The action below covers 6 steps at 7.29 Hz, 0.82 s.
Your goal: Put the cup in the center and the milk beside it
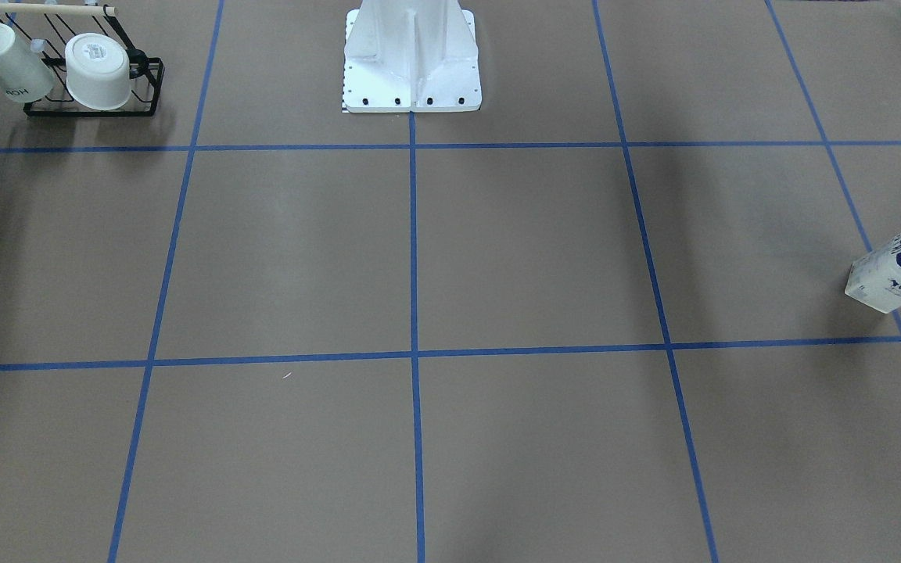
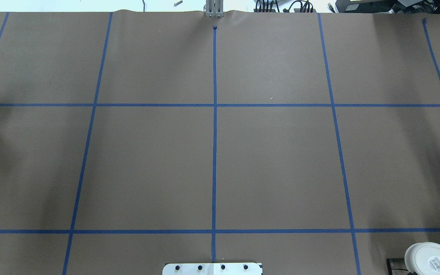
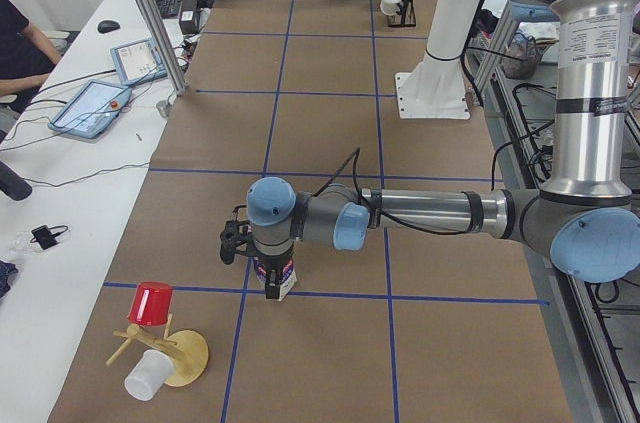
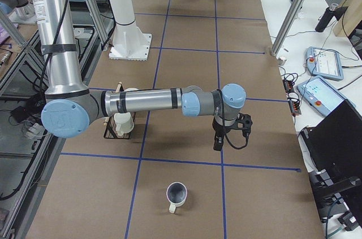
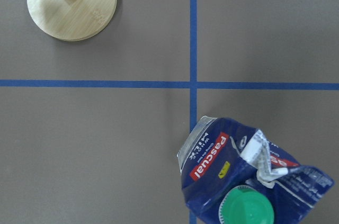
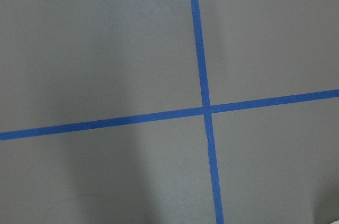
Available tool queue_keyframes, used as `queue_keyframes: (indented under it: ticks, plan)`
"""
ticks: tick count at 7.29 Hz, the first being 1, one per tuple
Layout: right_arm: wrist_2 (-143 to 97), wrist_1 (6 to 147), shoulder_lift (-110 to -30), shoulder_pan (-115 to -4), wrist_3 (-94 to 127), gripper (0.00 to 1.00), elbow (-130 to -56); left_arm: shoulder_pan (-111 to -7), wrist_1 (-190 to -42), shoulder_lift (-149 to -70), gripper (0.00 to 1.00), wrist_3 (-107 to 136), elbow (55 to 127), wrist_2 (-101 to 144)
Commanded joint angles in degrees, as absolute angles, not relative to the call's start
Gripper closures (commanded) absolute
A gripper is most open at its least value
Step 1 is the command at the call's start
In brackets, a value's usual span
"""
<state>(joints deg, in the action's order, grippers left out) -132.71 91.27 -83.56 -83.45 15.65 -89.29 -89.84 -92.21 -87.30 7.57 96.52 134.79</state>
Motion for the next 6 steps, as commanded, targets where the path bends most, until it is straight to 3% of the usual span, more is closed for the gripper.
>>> queue_keyframes:
  ticks: [1, 6]
  plan:
    - [-133.50, 91.23, -84.19, -83.50, 15.73, 0.00, -89.38, -90.26, -91.32, -87.36, 0.01, 7.47, 97.21, 134.82]
    - [-133.51, 90.88, -84.11, -83.50, 15.73, 0.00, -89.38, -90.35, -91.76, -86.66, 0.01, 7.47, 97.12, 135.00]
